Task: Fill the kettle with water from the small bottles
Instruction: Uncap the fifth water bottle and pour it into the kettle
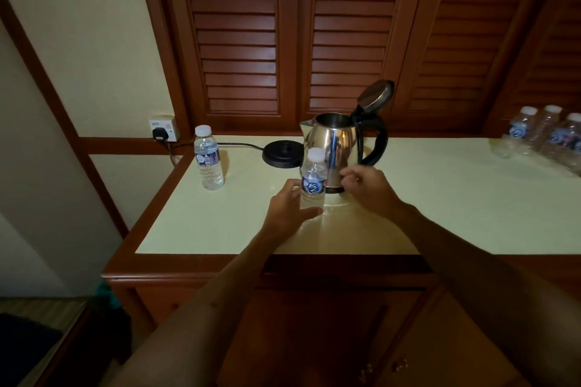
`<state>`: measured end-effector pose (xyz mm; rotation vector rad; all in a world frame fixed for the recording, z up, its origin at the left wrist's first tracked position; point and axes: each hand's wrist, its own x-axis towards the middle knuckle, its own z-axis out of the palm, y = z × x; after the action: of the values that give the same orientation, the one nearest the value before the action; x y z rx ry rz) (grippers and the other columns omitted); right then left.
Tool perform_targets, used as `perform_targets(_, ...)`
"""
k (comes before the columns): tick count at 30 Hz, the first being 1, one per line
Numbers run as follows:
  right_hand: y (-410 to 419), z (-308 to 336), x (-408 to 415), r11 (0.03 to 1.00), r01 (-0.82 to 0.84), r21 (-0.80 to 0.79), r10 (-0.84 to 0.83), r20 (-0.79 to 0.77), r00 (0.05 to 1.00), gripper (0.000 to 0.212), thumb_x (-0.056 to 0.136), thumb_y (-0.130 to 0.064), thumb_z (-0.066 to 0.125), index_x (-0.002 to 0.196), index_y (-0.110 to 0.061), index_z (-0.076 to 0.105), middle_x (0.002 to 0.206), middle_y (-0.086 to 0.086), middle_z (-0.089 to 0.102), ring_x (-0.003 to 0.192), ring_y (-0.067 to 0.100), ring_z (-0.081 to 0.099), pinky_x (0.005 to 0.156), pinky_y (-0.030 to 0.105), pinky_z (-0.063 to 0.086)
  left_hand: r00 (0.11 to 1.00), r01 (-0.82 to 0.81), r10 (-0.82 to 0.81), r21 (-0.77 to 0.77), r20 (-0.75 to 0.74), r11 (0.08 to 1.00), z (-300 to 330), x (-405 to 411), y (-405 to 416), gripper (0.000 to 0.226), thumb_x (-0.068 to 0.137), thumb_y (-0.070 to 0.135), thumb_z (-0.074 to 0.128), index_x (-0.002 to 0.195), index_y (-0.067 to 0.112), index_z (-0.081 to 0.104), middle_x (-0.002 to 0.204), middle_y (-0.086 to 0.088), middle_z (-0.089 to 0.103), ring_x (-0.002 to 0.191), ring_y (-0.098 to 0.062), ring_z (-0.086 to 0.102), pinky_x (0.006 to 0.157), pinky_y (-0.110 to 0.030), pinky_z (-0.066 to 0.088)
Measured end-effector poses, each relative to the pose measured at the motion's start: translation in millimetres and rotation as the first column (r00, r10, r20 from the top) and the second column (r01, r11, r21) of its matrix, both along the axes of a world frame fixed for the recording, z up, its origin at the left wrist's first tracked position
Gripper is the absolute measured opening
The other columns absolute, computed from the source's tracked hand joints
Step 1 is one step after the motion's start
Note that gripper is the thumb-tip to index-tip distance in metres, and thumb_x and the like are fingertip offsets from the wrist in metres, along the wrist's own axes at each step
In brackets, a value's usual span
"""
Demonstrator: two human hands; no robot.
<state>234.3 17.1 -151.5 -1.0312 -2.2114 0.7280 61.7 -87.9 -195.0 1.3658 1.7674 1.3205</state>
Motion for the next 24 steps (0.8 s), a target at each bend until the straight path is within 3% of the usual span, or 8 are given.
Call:
perform_targets(3,-6.7,32.4,-13.1,0.991,-0.045,0.128,0.061,-0.128,0.99,0.018,0.096,-0.013,0.051,0.101,-0.008,0.068,0.091,0.007,0.068,0.085,0.016,0.063,0.076,0.031,0.051,1.0,-0.006,0.006,0.0,0.023,1.0,-3.8,-1.5,1.6,0.063,0.07,0.017,0.09,0.122,0.017,0.055,0.126,-0.003,0.068,0.113,-0.016,0.066,0.1,-0.031,0.052)
perform_targets(5,-12.4,56.3,-22.4,0.979,-0.105,0.173,0.131,-0.151,0.98,0.018,0.097,-0.018,0.052,0.094,-0.009,0.068,0.083,0.007,0.067,0.078,0.017,0.063,0.072,0.033,0.051,1.0,0.002,-0.002,-0.009,0.014,1.0,-3.6,-2.1,1.8,0.067,0.07,0.019,0.089,0.128,0.016,0.056,0.128,-0.002,0.067,0.114,-0.016,0.065,0.1,-0.029,0.051)
perform_targets(8,-17.4,80.8,-31.4,0.949,-0.25,0.191,0.251,0.02,0.968,0.018,0.091,-0.033,0.062,0.091,-0.017,0.07,0.078,-0.002,0.066,0.071,0.011,0.061,0.065,0.028,0.047,1.0,0.017,-0.017,-0.021,-0.019,1.0,-2.4,-2.9,1.6,0.072,0.072,0.023,0.088,0.136,0.015,0.055,0.13,-0.001,0.066,0.116,-0.016,0.065,0.102,-0.03,0.051)
perform_targets(11,-15.6,89.1,-37.9,0.931,-0.299,0.208,0.245,0.249,0.937,0.03,0.082,-0.045,0.071,0.093,-0.018,0.07,0.08,-0.007,0.064,0.075,0.006,0.06,0.068,0.029,0.05,0.999,0.026,-0.027,-0.028,-0.04,0.999,0.3,-3.3,0.7,0.069,0.074,0.024,0.086,0.136,0.016,0.057,0.13,-0.001,0.066,0.116,-0.018,0.065,0.104,-0.033,0.05)
perform_targets(17,-11.7,98.5,-42.8,0.913,-0.355,0.201,0.258,0.39,0.884,0.023,0.085,-0.036,0.07,0.088,-0.013,0.068,0.086,0.002,0.065,0.081,0.015,0.06,0.072,0.038,0.051,0.999,0.045,-0.046,-0.036,-0.017,0.998,2.3,-6.2,1.6,0.059,0.074,0.021,0.086,0.129,0.019,0.065,0.121,0.0,0.071,0.108,-0.015,0.068,0.104,-0.036,0.05)
perform_targets(20,-14.2,98.6,-42.8,0.9,-0.386,0.203,0.279,0.413,0.867,0.013,0.087,-0.027,0.067,0.086,-0.014,0.066,0.09,0.001,0.062,0.084,0.014,0.057,0.074,0.035,0.046,0.999,0.049,-0.048,-0.046,0.017,0.998,2.1,-6.4,1.6,0.057,0.074,0.019,0.086,0.127,0.018,0.066,0.119,0.0,0.072,0.103,-0.012,0.069,0.094,-0.024,0.052)
perform_targets(22,-15.3,98.2,-41.2,0.891,-0.402,0.211,0.286,0.427,0.858,0.013,0.088,-0.019,0.065,0.098,-0.012,0.068,0.103,0.003,0.064,0.095,0.015,0.056,0.082,0.037,0.046,0.998,0.052,-0.051,-0.041,0.039,0.998,2.4,-6.7,1.2,0.057,0.074,0.016,0.086,0.127,0.018,0.066,0.119,0.001,0.072,0.097,-0.008,0.069,0.078,-0.007,0.049)
perform_targets(24,-15.7,100.3,-38.1,0.888,-0.414,0.2,0.299,0.433,0.85,0.027,0.09,-0.011,0.061,0.116,-0.015,0.068,0.119,0.002,0.064,0.097,0.005,0.054,0.082,0.029,0.042,0.997,0.053,-0.051,-0.031,0.064,0.998,1.9,-7.0,0.9,0.058,0.074,0.013,0.085,0.128,0.016,0.065,0.118,0.003,0.072,0.095,-0.006,0.068,0.069,-0.002,0.048)
